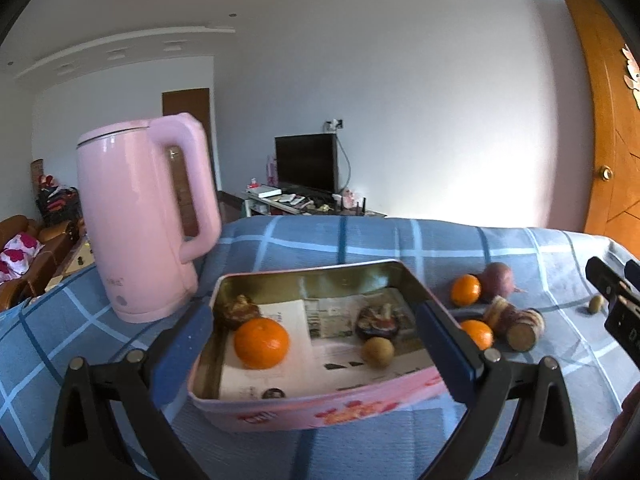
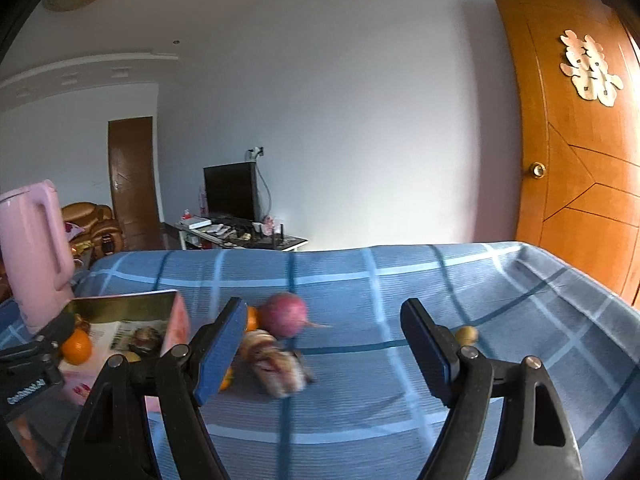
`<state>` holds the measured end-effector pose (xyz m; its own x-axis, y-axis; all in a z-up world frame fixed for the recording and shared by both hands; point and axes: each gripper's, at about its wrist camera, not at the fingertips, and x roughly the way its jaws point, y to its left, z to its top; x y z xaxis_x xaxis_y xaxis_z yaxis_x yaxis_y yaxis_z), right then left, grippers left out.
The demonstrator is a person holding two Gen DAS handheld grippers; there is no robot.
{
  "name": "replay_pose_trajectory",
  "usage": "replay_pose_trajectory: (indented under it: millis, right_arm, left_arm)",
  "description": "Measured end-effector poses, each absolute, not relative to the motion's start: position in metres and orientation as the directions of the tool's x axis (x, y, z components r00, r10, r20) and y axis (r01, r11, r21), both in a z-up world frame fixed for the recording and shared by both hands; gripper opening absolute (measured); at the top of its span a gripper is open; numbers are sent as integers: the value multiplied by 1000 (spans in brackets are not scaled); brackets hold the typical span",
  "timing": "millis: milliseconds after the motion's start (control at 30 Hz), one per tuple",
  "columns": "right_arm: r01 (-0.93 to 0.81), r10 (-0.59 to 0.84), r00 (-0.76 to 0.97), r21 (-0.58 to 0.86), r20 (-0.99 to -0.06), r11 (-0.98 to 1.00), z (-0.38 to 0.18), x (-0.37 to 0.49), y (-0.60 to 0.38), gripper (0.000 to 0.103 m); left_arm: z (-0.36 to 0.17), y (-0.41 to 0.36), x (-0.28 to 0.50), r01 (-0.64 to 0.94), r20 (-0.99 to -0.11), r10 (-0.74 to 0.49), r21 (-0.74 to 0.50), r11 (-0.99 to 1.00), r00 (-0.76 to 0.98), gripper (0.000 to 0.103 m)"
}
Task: Organize fruits
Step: 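Withdraw both tools from the tin box toward the remaining fruits, then grasp a cut sugarcane piece with the left gripper while the right grasps a yellow longan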
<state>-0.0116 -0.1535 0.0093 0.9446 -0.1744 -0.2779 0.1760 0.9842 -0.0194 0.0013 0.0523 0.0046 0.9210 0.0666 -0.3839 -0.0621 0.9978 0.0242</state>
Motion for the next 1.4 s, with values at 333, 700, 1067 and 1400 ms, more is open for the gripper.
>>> replay_pose_trajectory:
  millis: [333,700,1067,1400]
  right_arm:
    - [255,-254,926,-35,-280,966,11,-26,-214,80]
    - [350,-345,880,-43,-328,936,12,-32,-279,80]
    - [449,-326,761,93,-560,889,-7,-20,-363,80]
    - [270,-148,728,82,-670,959,-18,37,-336,80]
  left_arm:
    - [3,8,-1,45,-414,-22,46,998,910,103]
    - [-1,-42,2,164,-457,-111,78,983,882,103]
    - [-8,-95,16,209,-540,-149,52,976,829,103]
    - [-13,-100,22,138,-586,-125,-23,990,801,103]
